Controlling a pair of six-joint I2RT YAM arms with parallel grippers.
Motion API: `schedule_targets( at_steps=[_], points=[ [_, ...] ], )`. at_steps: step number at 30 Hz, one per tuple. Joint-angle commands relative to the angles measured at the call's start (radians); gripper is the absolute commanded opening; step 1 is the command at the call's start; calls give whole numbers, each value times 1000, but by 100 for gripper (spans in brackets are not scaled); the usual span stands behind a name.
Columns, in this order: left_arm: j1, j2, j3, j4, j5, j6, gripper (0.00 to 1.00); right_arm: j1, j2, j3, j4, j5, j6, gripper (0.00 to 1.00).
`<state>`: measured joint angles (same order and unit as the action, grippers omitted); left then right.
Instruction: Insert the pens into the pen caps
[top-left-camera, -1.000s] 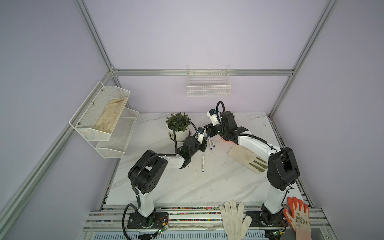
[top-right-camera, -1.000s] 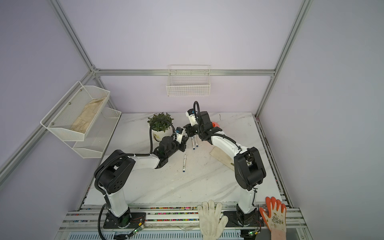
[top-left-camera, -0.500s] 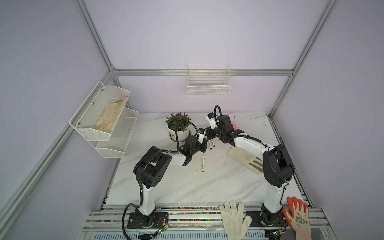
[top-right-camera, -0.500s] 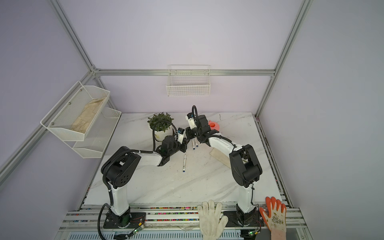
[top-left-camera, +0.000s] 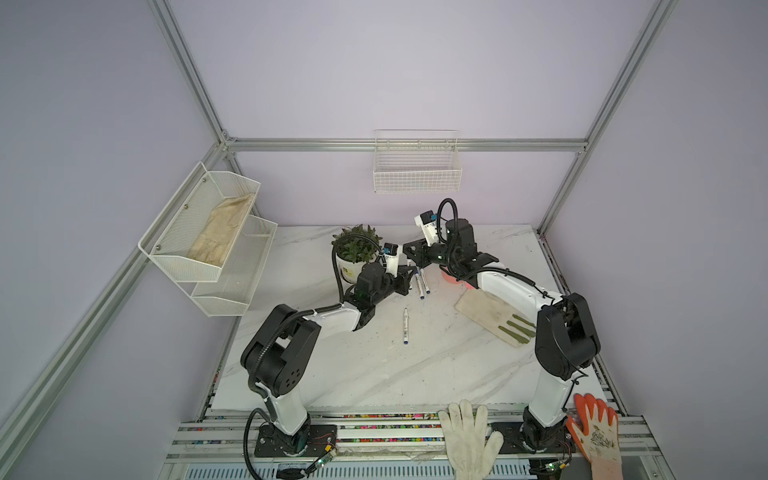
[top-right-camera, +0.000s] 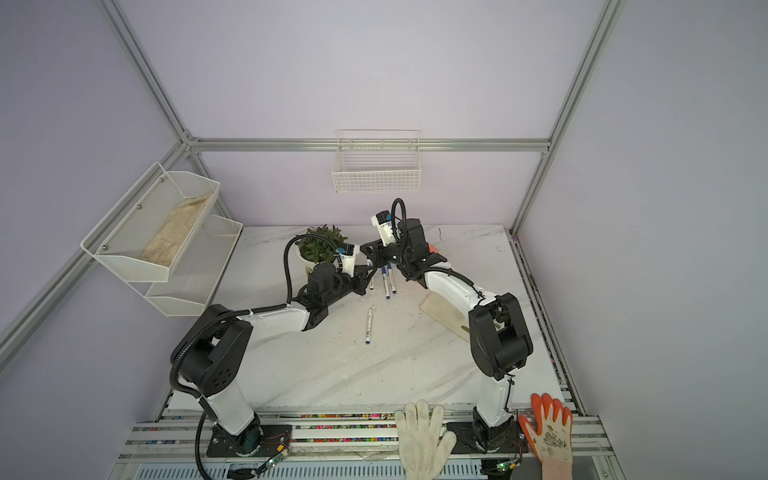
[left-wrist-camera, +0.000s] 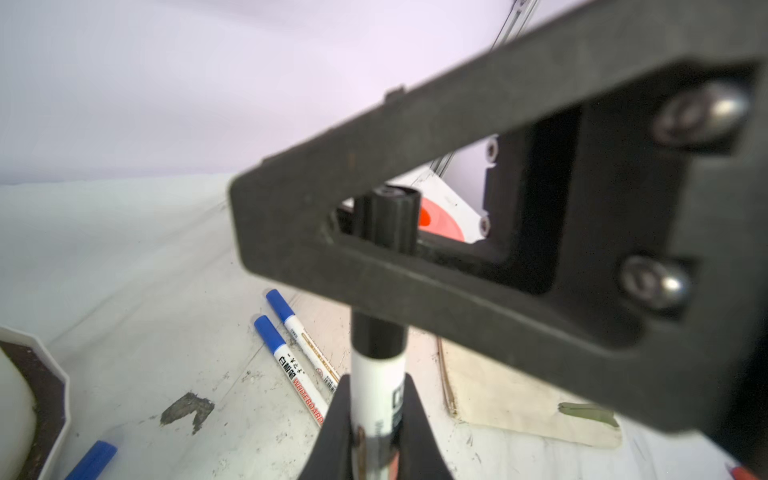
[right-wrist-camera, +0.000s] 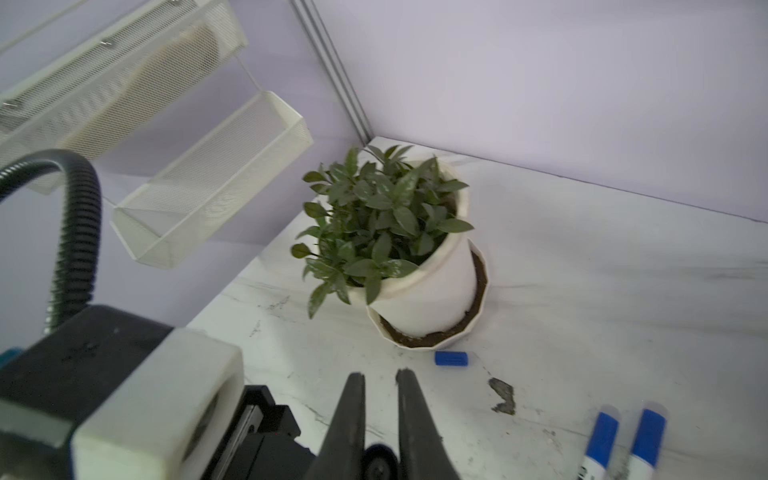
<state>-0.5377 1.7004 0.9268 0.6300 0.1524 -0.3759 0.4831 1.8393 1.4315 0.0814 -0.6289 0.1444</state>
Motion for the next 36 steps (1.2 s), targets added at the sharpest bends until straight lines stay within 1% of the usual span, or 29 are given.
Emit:
schedule_targets(
  at_steps=[1, 5, 7, 11, 14, 16, 18, 20, 21, 24, 26, 29, 33, 34, 36],
  points=[
    [110, -195, -69, 557, -370, -79, 0, -26, 90, -120, -505, -144, 42, 0],
    [47, -202, -181, 508, -397, -69, 0, -41, 78, -93, -482, -200, 65, 0],
    [22, -192, -217, 488, -398, -56, 0, -44, 71, -77, -477, -213, 75, 0],
    [-22, -150, -269, 471, -397, -67, 0, -44, 62, -56, -441, -279, 106, 0],
    [-48, -95, -285, 474, -392, -88, 0, -44, 57, -41, -398, -296, 138, 4],
    [-63, -58, -287, 478, -387, -89, 0, -44, 62, -16, -397, -295, 142, 9],
    [-69, -24, -286, 492, -382, -94, 0, -45, 67, 12, -397, -300, 144, 16],
    [-71, 6, -283, 499, -383, -116, 0, -45, 73, 47, -394, -312, 146, 30],
    [-71, 19, -280, 501, -379, -117, 0, -45, 74, 62, -385, -313, 148, 35],
    [-73, 47, -268, 500, -382, -132, 0, -45, 71, 111, -308, -303, 185, 52],
    [-72, 67, -256, 498, -379, -138, 0, -50, 71, 151, -258, -282, 210, 60],
    [-74, 93, -227, 481, -376, -144, 0, -69, 52, 176, -225, -218, 232, 64],
    [-74, 128, -170, 433, -369, -150, 0, -114, -10, 118, -173, -138, 265, 64],
    [-74, 139, -143, 407, -361, -148, 0, -124, -26, 100, -168, -115, 274, 64],
    [-73, 160, -68, 286, -355, -161, 0, -140, -50, 74, -171, -78, 277, 64]
  ],
)
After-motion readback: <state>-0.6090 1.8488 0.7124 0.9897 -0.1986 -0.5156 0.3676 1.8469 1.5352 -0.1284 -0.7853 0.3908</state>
